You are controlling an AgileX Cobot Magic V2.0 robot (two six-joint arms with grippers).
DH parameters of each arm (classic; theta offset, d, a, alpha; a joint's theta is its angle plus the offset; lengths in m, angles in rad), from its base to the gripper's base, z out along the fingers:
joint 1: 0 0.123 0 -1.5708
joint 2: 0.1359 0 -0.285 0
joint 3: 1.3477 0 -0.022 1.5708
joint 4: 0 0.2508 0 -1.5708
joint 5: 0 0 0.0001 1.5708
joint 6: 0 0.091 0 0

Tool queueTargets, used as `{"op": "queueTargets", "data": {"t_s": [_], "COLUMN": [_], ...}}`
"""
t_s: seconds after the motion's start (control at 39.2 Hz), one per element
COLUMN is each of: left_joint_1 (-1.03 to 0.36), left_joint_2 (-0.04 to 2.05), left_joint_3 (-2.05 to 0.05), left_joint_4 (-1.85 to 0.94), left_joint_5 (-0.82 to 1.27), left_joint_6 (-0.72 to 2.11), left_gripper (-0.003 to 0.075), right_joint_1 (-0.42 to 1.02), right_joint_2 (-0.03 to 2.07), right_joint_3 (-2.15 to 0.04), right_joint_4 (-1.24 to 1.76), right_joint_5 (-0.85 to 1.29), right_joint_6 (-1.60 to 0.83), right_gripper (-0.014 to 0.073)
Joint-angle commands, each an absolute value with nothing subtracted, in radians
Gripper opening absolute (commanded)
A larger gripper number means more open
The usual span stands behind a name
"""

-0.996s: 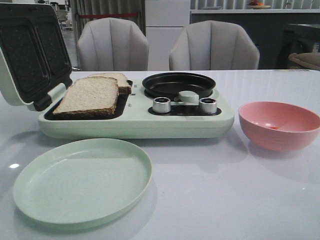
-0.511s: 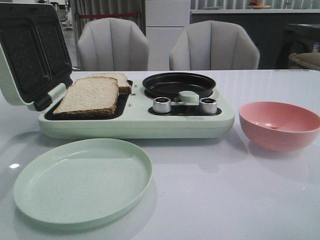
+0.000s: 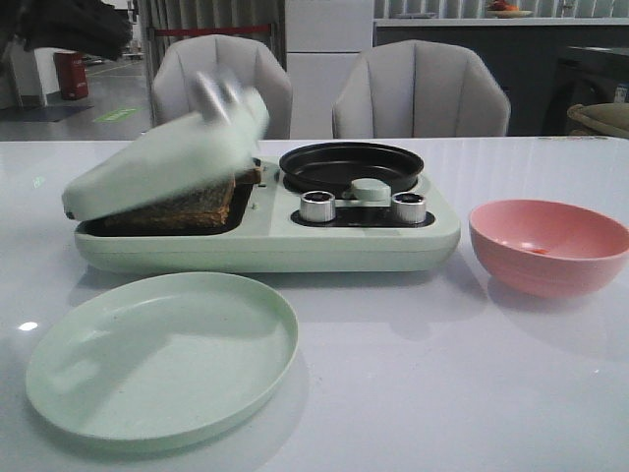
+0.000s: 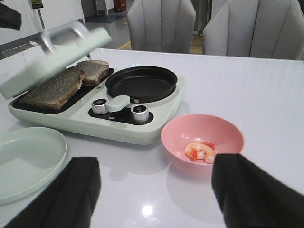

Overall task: Make breakfast with bread and shrimp
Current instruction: 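Grasp the sandwich maker lid handle with the left gripper and lower it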

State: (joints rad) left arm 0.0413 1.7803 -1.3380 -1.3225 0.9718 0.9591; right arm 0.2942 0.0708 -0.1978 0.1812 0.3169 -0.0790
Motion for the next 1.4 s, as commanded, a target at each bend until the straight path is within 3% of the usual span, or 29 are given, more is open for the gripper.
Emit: {"op": "queueTargets", "data": {"t_s": [0.0, 0.28, 0.89, 1.38], "left_joint_1": [-0.039, -0.16, -0.162, -0.162], "left_joint_2": [1.738, 1.738, 1.82, 1.64], "left_joint_3": [-1.36, -1.348, -1.348, -1.38], "left_joint_4": [-1.232, -1.032, -0.91, -0.724], "left_joint_5": [0.917, 0.79, 0.82, 0.782], "left_joint_6": [0.982, 0.979, 0.884, 0.857], "left_gripper": [0.0113, 0.0113, 0.0114, 0.0117], "right_joint_1": [0.288, 0.288, 0.288, 0.288], "right_joint_2": [0.079, 0.079, 0.079, 0.079], "right_joint_3": [-0.224, -0.224, -0.224, -0.224], "right_joint_4": [0.181, 0.181, 0.181, 0.181], "right_joint_5": [0.235, 0.235, 0.235, 0.235], "right_joint_6": [-0.083, -0.083, -0.083, -0.083], "right_gripper": [0.0582, 0.0582, 0.0582, 0.0582]}}
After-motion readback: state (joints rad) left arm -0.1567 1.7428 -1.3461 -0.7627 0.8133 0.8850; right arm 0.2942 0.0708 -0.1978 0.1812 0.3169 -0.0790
